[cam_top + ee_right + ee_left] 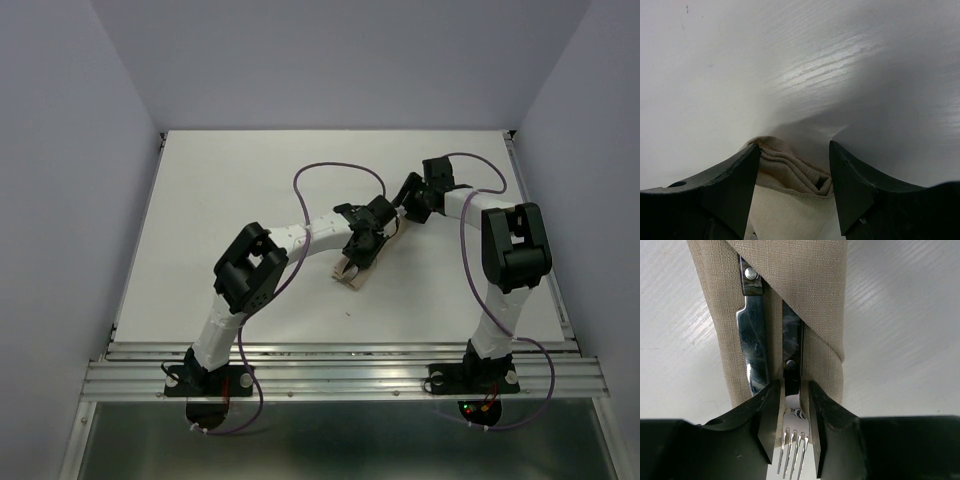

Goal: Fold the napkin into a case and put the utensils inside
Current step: Stuff the fork into the folded napkin.

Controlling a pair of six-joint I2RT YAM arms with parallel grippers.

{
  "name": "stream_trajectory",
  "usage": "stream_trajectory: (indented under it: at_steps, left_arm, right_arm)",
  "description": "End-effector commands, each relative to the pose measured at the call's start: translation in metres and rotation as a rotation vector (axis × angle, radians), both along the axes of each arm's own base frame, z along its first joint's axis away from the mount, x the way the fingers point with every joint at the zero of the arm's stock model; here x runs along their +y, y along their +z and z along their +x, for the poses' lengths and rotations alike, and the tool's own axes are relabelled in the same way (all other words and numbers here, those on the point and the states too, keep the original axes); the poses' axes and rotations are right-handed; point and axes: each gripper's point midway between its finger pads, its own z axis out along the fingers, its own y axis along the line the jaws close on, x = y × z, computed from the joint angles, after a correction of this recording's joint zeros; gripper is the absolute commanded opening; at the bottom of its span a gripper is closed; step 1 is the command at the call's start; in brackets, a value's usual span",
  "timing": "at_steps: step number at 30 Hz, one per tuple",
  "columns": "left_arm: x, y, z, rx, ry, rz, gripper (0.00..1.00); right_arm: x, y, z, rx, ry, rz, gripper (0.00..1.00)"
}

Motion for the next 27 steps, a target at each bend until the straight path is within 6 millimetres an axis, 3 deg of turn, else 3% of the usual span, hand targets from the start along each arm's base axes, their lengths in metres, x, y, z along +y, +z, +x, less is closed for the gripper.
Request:
stream_trajectory:
  at_steps: [1,5,11,27]
  left_arm:
    - [-0.001,0.003,0.0,-0.011,0.003,-0.013,0.4]
    - [0.001,-0.002,0.0,-0.007,0.001,-0.001,0.33]
    - [-0.002,0.014,0.007,-0.043,0.012,-0.012,0.17]
    - [-0.023,0.023,0.023,-0.07,-0.025,-0.039,0.15]
  right_arm:
    - [0.005,-0.031,-0.027,0.109,0.027,-0.019,0.64]
    - [0.005,-0.032,-0.027,0.112,0.027,-0.022,0.63]
    - [0.004,-0.033,-0.026,0.114,0.025,-0.025,0.64]
    - [0.001,-0.032,-0.032,0.116,0.02,-0.037,0.63]
